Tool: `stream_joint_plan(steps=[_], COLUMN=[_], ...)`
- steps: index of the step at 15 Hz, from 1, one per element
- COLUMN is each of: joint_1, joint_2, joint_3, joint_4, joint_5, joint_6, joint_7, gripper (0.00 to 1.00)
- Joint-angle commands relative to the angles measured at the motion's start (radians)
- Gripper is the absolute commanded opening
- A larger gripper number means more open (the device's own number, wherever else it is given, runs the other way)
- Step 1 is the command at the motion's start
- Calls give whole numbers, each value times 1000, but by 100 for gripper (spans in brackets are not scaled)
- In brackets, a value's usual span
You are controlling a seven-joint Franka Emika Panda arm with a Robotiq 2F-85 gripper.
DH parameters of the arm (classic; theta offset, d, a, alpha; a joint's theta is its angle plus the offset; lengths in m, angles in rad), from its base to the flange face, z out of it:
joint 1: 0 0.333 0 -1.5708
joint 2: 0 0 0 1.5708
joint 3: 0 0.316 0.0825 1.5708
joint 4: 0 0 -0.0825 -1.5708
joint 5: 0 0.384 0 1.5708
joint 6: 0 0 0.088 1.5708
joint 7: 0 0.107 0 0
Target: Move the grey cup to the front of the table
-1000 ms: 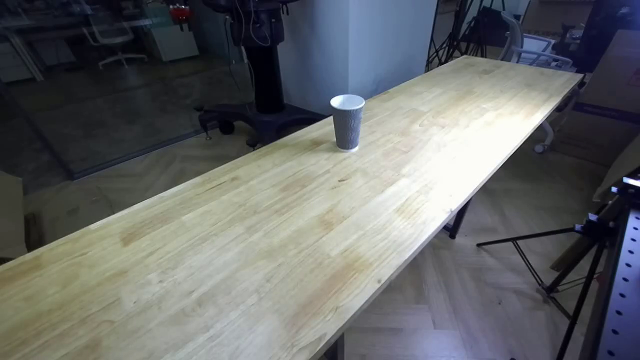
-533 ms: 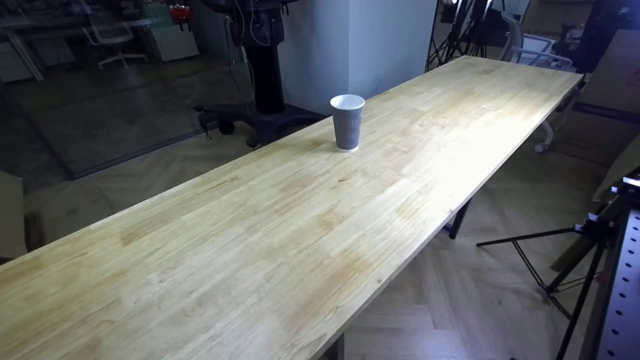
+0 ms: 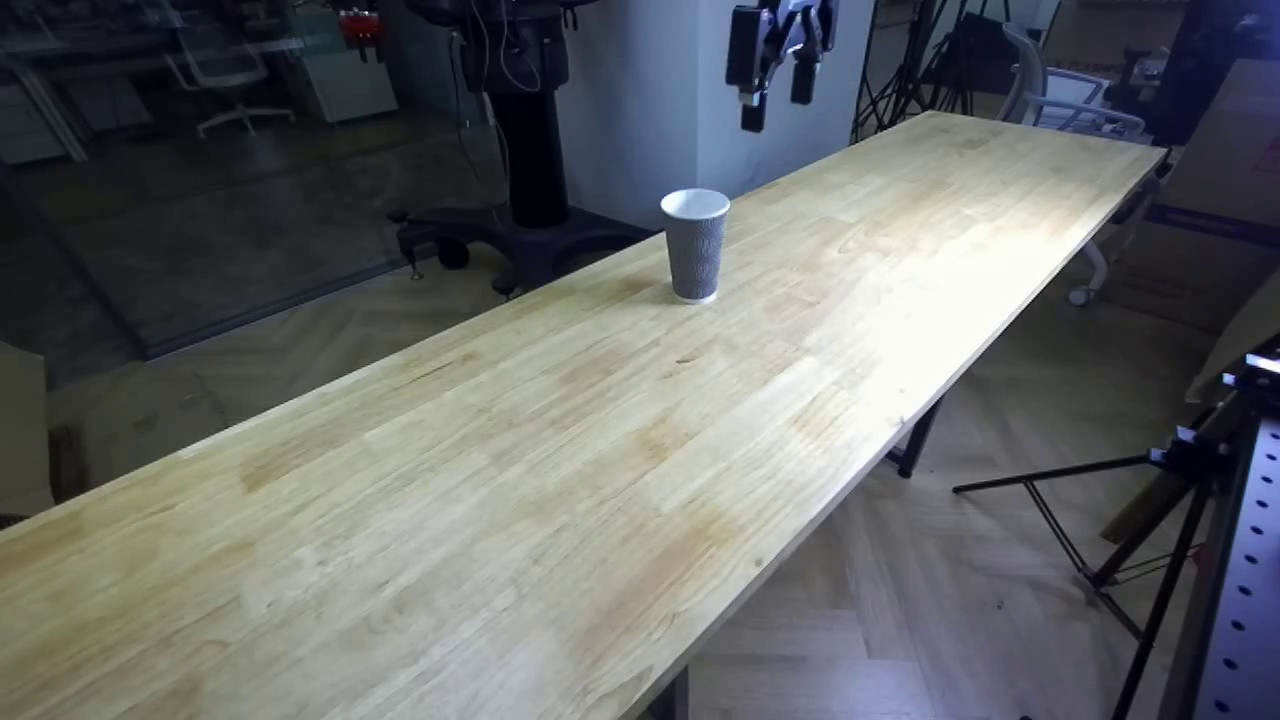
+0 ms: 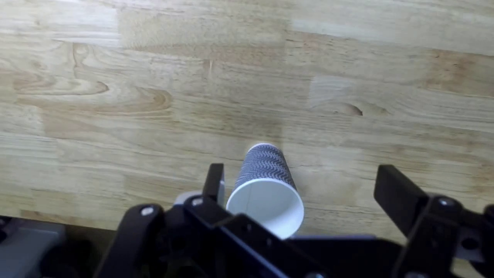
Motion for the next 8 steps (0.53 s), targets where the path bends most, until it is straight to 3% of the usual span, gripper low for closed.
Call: stream_joint_plan(steps=[1,2,3,8], joint_1=[-30,-39,-28,-41], joint_2=[117,143,87,138], joint_3=[49,65,53,70], joint_4=[134,161,82,138], joint_5=[12,28,-4,6], joint_6=[27,28,34,39], joint_7=[-32,-46,-10,-27], gripper=[100,100,100,100])
